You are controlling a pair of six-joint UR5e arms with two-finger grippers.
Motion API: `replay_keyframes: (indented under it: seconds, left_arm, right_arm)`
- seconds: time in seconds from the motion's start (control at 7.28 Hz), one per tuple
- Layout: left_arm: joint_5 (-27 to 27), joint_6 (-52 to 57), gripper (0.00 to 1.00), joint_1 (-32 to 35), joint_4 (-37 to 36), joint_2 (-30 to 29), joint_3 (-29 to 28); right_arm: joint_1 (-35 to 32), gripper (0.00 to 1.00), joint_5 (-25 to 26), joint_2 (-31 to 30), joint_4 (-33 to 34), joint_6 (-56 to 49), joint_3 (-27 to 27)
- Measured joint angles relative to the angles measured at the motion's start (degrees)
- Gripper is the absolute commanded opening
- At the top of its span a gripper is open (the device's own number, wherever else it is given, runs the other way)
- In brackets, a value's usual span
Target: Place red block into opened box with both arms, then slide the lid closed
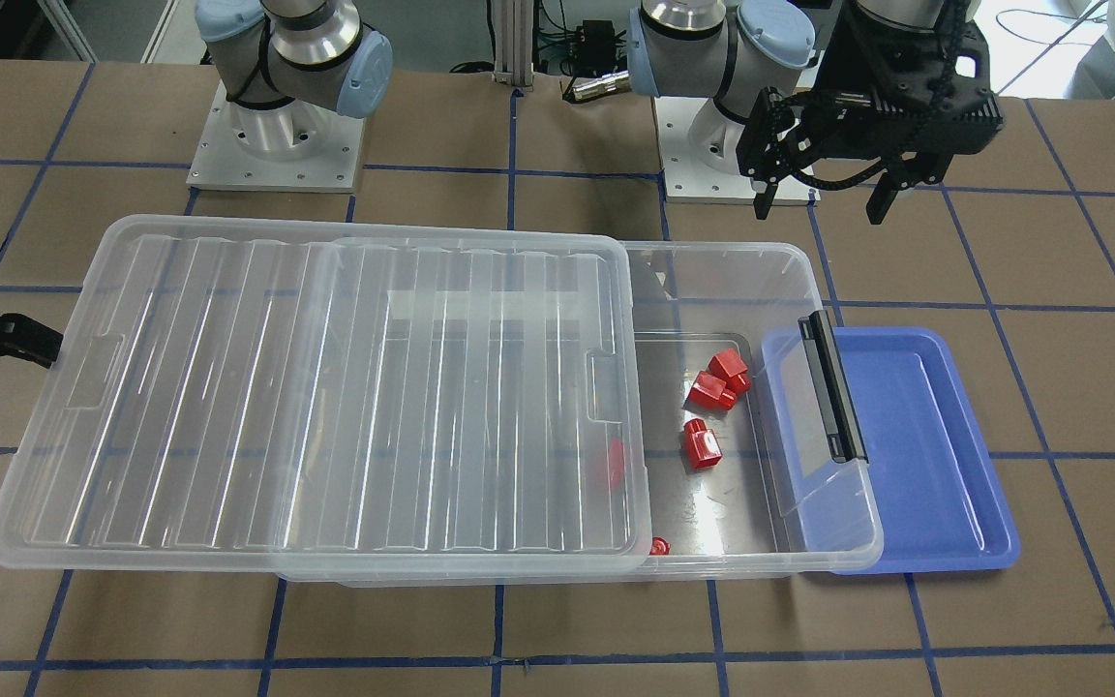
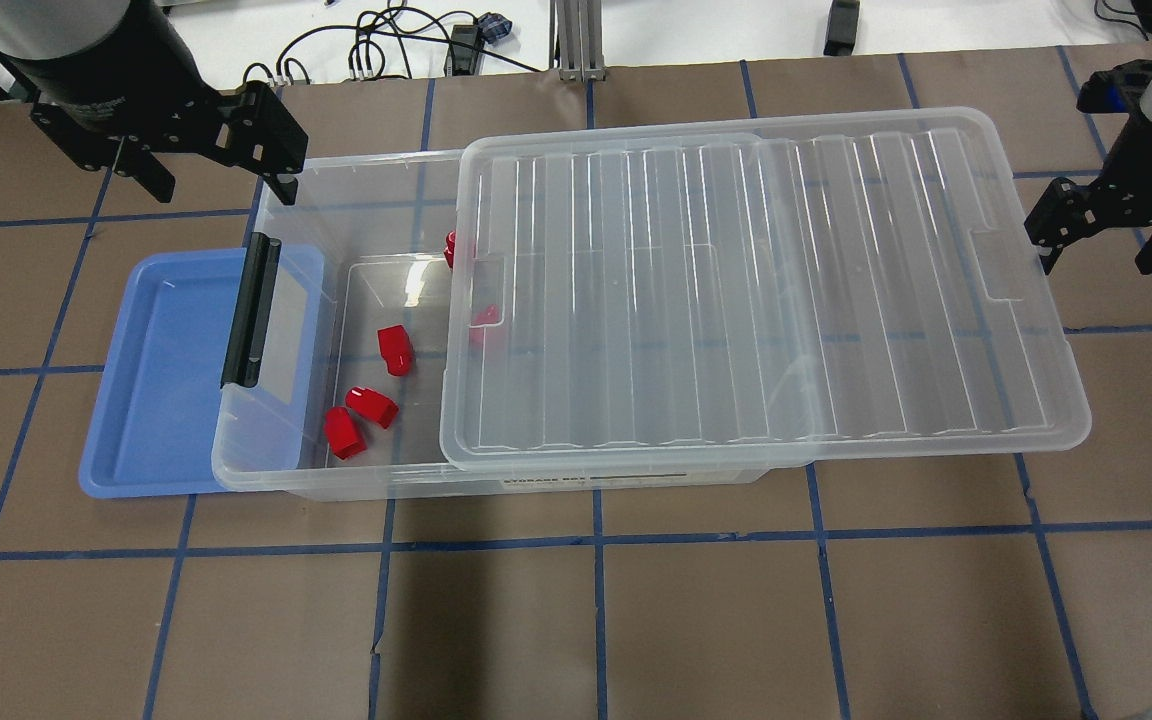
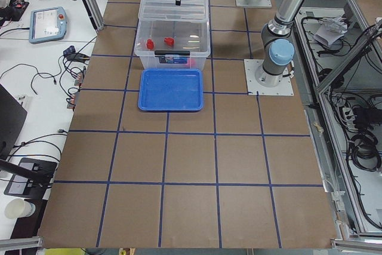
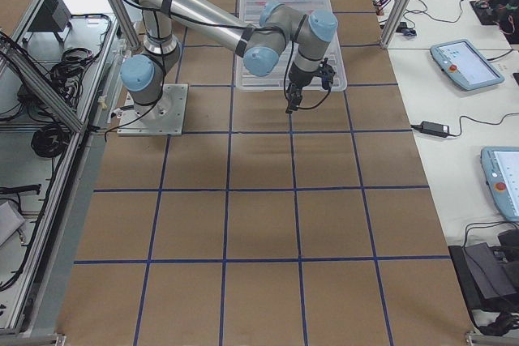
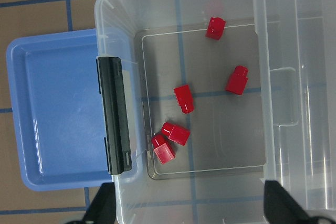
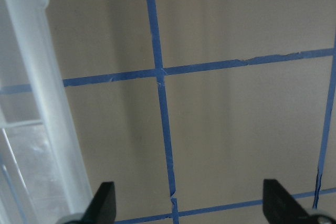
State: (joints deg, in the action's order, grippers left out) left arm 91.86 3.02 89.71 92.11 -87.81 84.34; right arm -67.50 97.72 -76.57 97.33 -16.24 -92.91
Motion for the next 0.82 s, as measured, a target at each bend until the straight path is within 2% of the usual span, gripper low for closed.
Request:
replay_keyframes:
  seconds: [0.82]
  left_arm:
    - [-0.3, -1.2, 1.00, 0.0, 0.5, -0.3, -0.1]
  right_arm:
    - [-8.2, 1.00, -0.2, 0.3, -0.6, 6.0, -0.1]
